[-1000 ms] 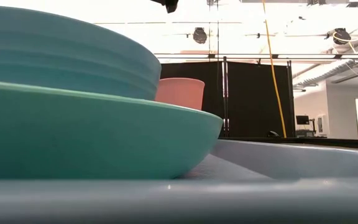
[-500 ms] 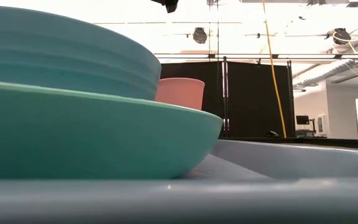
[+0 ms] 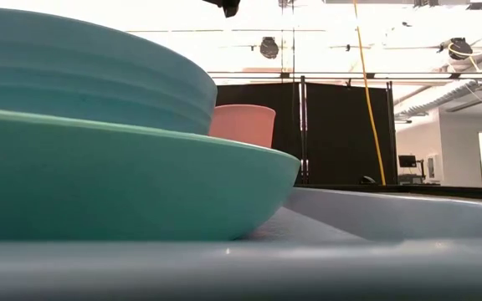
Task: Set up tray
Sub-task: Put the orange spoon on top of the yellow table napkin between the orange fork and yellow table knife on the blue tray, then adjust the utensils on top of the yellow table napkin on the blue tray
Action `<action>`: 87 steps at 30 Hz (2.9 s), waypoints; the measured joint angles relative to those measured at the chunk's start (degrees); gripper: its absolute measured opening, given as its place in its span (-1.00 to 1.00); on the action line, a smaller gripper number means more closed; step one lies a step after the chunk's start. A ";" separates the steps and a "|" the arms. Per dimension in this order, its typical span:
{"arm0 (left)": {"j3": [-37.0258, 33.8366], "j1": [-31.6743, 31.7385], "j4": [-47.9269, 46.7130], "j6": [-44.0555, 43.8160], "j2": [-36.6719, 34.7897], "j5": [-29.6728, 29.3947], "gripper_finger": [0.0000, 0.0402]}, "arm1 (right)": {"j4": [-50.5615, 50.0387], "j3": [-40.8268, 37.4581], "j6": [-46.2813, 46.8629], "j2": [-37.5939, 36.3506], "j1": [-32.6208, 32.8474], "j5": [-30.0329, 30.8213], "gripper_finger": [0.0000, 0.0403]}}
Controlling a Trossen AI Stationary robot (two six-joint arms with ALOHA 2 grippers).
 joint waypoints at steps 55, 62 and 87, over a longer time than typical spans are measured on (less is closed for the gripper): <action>1.65 -3.08 17.68 32.09 -0.09 -31.34 -0.57 | -0.10 -0.02 9.92 0.04 -4.92 -8.71 -0.25; 1.68 -9.03 38.71 59.71 -0.09 -39.75 -0.57 | -0.15 0.30 18.92 3.35 -10.79 -18.64 -0.34; 1.68 -22.43 51.39 87.42 -2.58 -50.03 -0.58 | -19.70 33.79 17.62 27.69 -15.21 -37.03 -0.44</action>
